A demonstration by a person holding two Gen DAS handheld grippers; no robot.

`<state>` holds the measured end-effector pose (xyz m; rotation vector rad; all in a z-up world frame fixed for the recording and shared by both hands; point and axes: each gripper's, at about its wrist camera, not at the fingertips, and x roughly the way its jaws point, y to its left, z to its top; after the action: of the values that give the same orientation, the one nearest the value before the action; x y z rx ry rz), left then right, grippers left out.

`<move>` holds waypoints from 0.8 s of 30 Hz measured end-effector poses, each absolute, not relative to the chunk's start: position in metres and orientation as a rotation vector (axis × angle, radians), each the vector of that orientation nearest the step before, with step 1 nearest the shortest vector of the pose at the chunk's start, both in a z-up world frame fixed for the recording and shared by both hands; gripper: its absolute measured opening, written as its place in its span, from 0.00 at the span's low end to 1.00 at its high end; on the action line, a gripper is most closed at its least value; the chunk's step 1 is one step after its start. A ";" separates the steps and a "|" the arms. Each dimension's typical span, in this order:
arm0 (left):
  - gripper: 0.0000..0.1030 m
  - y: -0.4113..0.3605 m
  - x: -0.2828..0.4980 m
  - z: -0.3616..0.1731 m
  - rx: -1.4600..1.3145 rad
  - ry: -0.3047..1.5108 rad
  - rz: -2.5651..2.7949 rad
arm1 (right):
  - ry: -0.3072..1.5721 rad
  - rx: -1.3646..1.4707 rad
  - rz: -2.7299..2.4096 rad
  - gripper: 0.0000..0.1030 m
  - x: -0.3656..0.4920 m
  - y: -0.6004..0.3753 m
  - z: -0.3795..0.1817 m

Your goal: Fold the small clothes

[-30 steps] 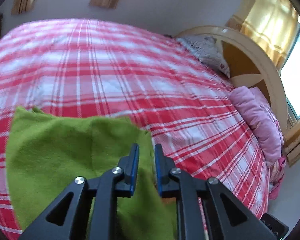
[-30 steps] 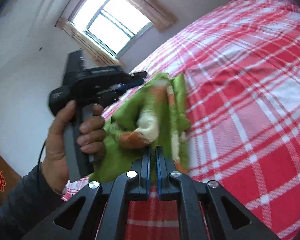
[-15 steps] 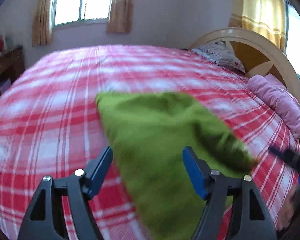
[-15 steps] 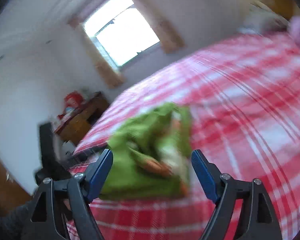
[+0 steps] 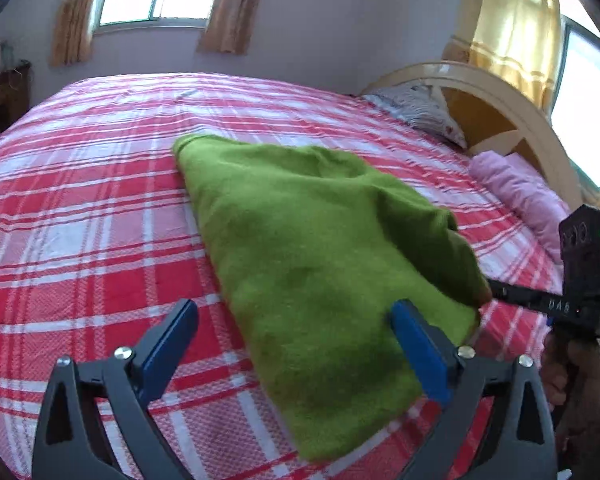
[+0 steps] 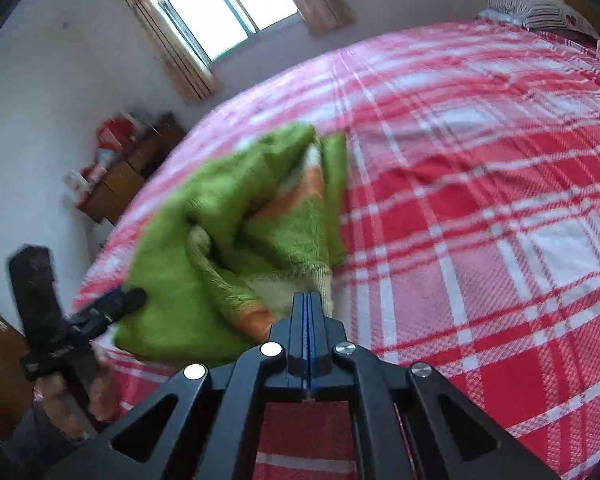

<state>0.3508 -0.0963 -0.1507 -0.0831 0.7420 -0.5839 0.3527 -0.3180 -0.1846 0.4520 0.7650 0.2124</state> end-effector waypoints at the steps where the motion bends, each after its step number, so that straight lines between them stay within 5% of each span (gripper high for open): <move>1: 0.96 -0.097 0.351 -0.152 -0.087 0.746 -0.579 | 0.748 0.460 0.212 0.01 0.355 -0.320 -0.179; 2: 0.97 -0.097 0.351 -0.154 -0.092 0.752 -0.580 | 0.730 0.468 0.212 0.03 0.358 -0.321 -0.170; 3: 0.97 -0.096 0.353 -0.155 -0.104 0.759 -0.586 | 0.715 0.471 0.219 0.15 0.363 -0.321 -0.162; 4: 0.99 -0.093 0.355 -0.156 -0.123 0.770 -0.589 | 0.710 0.473 0.233 0.45 0.372 -0.321 -0.156; 6: 0.99 -0.088 0.357 -0.159 -0.166 0.782 -0.591 | 0.694 0.483 0.255 0.68 0.388 -0.316 -0.146; 11: 1.00 -0.078 0.358 -0.164 -0.235 0.804 -0.608 | 0.838 0.474 0.298 0.68 0.457 -0.294 -0.157; 13: 1.00 -0.079 0.359 -0.165 -0.244 0.814 -0.613 | 0.884 0.454 0.259 0.34 0.475 -0.292 -0.168; 14: 1.00 -0.079 0.358 -0.165 -0.243 0.815 -0.616 | 0.891 0.451 0.267 0.08 0.480 -0.292 -0.169; 19: 1.00 -0.084 0.354 -0.165 -0.234 0.818 -0.637 | 0.749 0.373 0.190 0.08 0.457 -0.297 -0.142; 24: 1.00 -0.094 0.354 -0.166 -0.181 0.847 -0.648 | 0.844 0.392 0.090 0.08 0.475 -0.318 -0.181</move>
<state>0.3544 -0.0945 -0.1665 -0.1813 0.8471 -0.6477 0.4754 -0.3178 -0.1812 0.3919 0.8440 0.0905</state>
